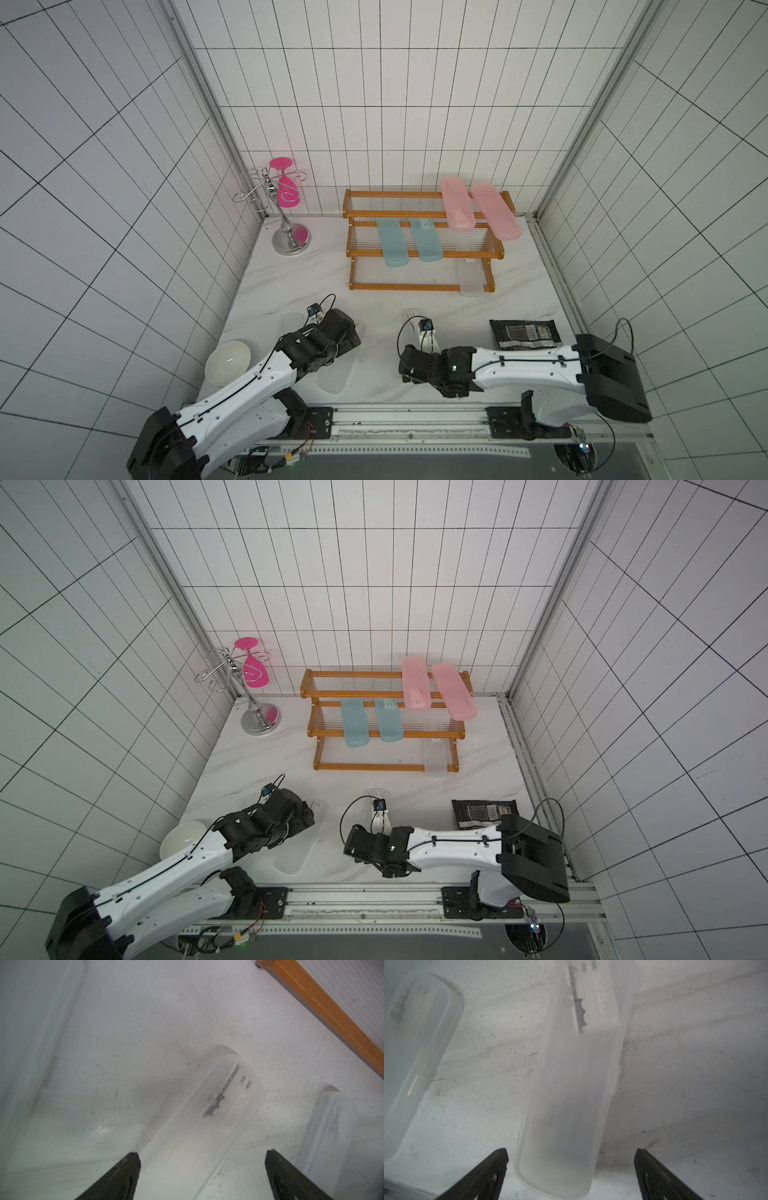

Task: Place the pencil cases on the shelf according to color
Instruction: Pick up the pencil case from the center of the board, then move the pencil case to the center of the board.

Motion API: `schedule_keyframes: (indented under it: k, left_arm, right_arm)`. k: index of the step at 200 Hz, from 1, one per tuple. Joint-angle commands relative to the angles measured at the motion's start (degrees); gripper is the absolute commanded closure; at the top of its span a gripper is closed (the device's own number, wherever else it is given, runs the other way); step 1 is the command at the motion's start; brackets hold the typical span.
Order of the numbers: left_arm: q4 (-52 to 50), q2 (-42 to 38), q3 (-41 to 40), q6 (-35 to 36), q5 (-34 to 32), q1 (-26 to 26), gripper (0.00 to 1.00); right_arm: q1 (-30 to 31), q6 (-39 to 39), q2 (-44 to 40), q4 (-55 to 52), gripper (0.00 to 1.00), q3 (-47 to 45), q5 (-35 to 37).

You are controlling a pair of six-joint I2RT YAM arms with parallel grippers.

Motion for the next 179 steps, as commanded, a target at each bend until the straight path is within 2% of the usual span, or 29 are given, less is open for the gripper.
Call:
schedule_keyframes:
  k: [1,25,57,99,130,155,179]
  left_arm:
    - [-0.39,-1.00,-1.83,-0.65,1.36,0.37,0.02]
    - [2.86,-0.28,-3.66,-0.91,4.30,0.03,0.03]
    - [5.36,3.31,-2.60,-1.38,4.16,-1.78,0.03]
    - [9.88,6.16,-0.89,-4.63,2.57,-6.22,0.03]
    - [9.82,5.24,-0.19,-5.01,1.01,-6.86,0.03]
    - [7.99,3.43,0.27,-4.64,-1.23,-6.85,0.03]
    - [6.08,1.56,-0.11,-4.81,-3.82,-6.55,0.02]
  right_arm:
    - [0.56,-0.40,4.66,-1.53,0.01,4.19,-0.51]
    - [0.31,1.88,6.38,-3.44,0.01,3.54,-0.05]
    - [-1.34,3.38,2.54,-4.41,0.01,-2.20,-0.73]
    - [-2.60,4.46,-12.16,-4.68,0.01,-11.49,1.14]
    - [-2.53,0.19,-19.53,-2.82,0.01,-14.29,0.41]
    - [-2.45,0.46,-19.09,-3.27,0.01,-13.25,-0.61]
    - [-1.55,0.66,-12.66,-3.42,0.01,-10.09,-0.85]
